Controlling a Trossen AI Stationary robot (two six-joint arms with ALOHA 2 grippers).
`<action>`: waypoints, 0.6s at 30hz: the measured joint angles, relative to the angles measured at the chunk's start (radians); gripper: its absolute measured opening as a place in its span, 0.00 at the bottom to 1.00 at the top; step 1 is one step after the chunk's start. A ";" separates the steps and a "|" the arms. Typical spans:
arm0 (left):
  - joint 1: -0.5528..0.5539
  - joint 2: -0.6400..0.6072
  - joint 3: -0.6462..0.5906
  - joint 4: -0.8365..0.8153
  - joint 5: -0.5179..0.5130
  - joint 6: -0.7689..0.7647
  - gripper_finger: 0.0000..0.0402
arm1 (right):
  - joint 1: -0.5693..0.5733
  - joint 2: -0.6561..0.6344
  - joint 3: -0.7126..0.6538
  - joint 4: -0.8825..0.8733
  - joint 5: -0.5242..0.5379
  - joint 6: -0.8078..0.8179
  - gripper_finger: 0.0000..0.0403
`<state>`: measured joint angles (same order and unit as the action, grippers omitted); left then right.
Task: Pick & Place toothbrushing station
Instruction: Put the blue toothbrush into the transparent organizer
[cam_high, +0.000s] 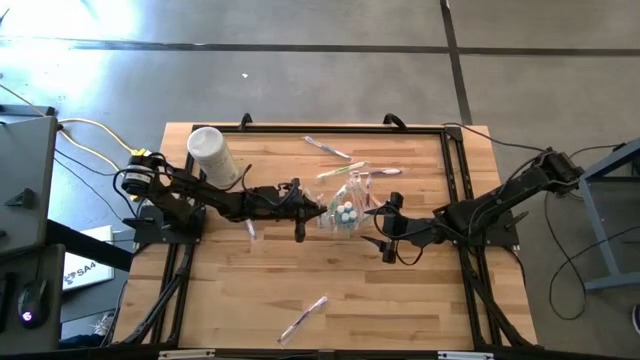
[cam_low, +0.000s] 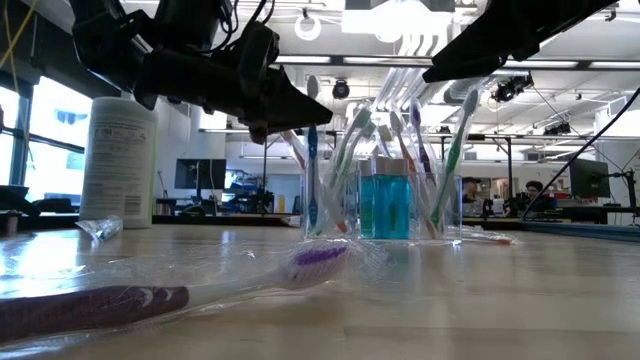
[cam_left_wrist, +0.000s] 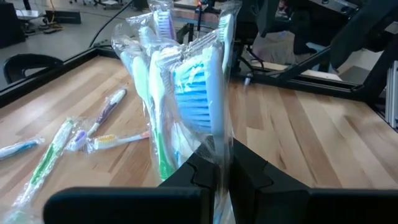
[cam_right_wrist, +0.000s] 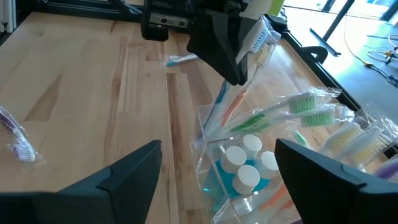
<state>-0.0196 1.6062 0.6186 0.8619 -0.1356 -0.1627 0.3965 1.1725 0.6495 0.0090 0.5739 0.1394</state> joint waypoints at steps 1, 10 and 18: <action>0.000 0.000 0.000 0.000 0.000 0.000 0.05 | 0.000 0.000 0.000 0.000 0.000 0.000 0.76; 0.000 0.000 0.000 -0.005 0.000 0.000 0.05 | 0.000 0.000 0.000 0.001 0.000 0.000 0.76; 0.000 0.000 0.000 -0.027 -0.002 0.000 0.05 | 0.000 0.000 0.000 0.001 0.000 0.000 0.76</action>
<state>-0.0196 1.6062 0.6189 0.8351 -0.1374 -0.1627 0.3965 1.1728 0.6495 0.0101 0.5739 0.1394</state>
